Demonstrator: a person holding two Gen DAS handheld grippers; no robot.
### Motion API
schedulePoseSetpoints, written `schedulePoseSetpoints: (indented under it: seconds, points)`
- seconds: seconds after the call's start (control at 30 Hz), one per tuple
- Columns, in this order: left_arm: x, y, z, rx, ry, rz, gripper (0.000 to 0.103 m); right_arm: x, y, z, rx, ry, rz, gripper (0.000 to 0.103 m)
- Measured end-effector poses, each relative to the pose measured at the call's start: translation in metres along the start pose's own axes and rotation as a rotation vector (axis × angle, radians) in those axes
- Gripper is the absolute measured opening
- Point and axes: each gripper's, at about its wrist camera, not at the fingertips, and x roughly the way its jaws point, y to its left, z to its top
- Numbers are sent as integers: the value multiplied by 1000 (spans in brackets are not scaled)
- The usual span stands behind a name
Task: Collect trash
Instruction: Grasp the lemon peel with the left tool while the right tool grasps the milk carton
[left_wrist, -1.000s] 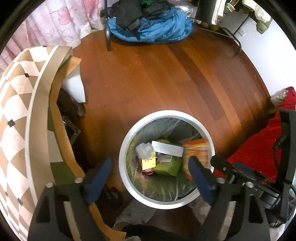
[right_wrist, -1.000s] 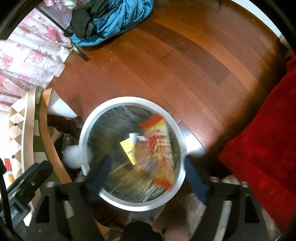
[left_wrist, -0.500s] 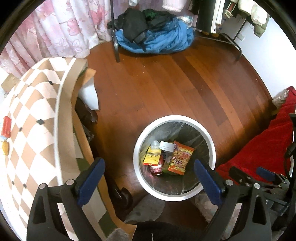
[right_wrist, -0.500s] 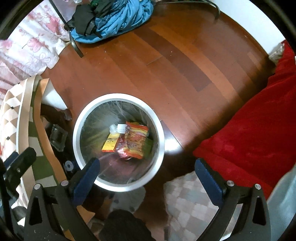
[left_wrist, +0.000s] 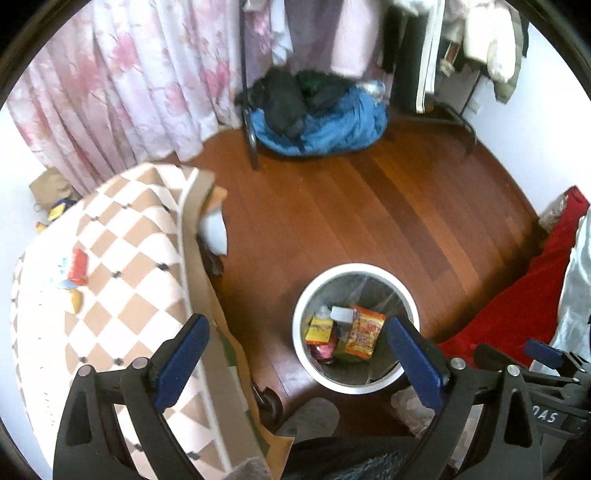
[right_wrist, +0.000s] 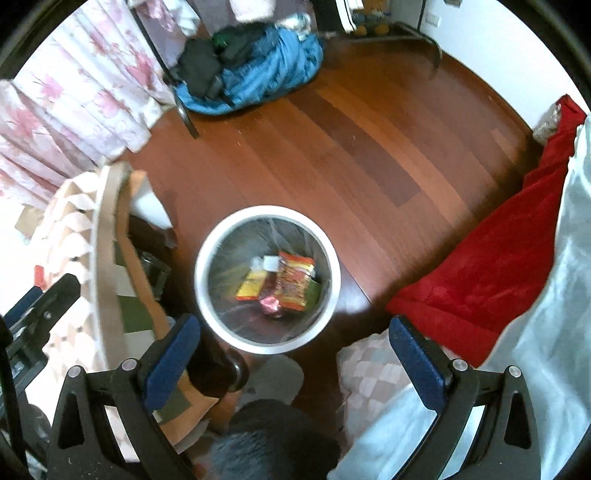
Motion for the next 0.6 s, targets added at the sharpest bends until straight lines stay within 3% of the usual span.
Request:
schedulePoseSetpoints:
  seconds: [0.2, 0.3, 0.47, 0.6]
  points:
    - [-52, 39, 3, -46, -105, 29, 99, -60, 38, -2, -42, -104, 57, 103]
    - [-72, 78, 1, -104, -148, 54, 99, -78, 72, -4, -89, -130, 96, 103]
    - [-82, 158, -18, -218, -168, 163, 99, -82, 167, -13, -253, -104, 185, 103]
    - [-63, 244, -54, -340, -104, 313, 99, -56, 261, -25, -423, -45, 238, 103]
